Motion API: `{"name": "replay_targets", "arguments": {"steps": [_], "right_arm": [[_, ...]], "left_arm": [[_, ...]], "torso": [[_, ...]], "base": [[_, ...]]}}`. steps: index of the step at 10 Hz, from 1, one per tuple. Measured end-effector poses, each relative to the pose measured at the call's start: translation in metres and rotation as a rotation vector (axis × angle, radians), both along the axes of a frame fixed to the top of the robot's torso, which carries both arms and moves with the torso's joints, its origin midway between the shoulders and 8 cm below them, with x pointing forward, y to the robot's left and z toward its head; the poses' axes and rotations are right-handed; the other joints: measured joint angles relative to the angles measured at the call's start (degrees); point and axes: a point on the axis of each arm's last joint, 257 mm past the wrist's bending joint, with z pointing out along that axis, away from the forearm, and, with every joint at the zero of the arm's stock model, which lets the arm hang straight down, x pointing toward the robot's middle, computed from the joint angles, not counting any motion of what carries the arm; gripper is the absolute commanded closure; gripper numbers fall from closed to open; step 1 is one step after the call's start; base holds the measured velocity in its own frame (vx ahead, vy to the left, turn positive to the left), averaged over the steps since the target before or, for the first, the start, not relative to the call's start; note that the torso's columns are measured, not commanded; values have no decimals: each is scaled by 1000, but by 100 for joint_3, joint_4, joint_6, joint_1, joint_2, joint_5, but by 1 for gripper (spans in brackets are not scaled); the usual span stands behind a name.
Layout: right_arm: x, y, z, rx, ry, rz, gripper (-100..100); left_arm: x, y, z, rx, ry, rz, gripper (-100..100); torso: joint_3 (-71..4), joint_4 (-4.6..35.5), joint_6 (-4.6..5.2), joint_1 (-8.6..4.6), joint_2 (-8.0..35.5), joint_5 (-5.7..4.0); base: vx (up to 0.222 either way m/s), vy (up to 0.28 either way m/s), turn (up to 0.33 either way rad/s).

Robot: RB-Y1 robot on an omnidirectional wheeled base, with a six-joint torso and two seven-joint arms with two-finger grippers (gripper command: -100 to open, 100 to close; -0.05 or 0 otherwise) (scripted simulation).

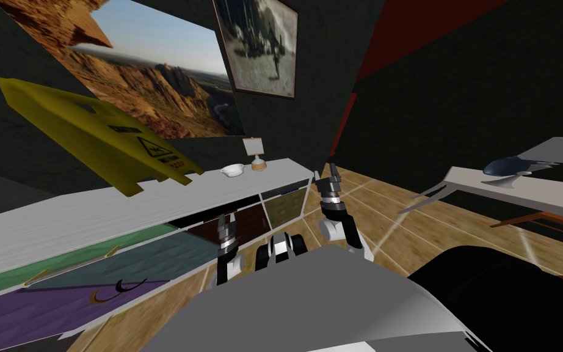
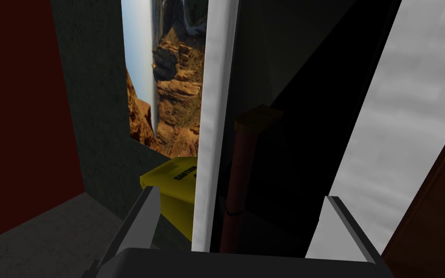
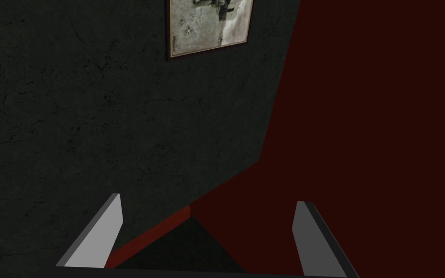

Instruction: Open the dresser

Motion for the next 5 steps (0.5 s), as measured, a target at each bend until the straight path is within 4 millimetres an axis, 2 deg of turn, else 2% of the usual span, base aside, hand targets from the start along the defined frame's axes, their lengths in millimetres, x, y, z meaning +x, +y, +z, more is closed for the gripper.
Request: {"name": "replay_targets", "arguments": {"steps": [4,5], "right_arm": [[0,0,0,0,0,0,0],[0,0,0,0,0,0,0]], "left_arm": [[20,-49,3,-1,19,-11,-100],[21,-51,2,2,23,-11,100]], "torso": [[-10,26,8,-8,-12,-18],[-5,9,-2,-22,-9,-12]], "base": [[-26,99,17],[26,-76,-73]]}}
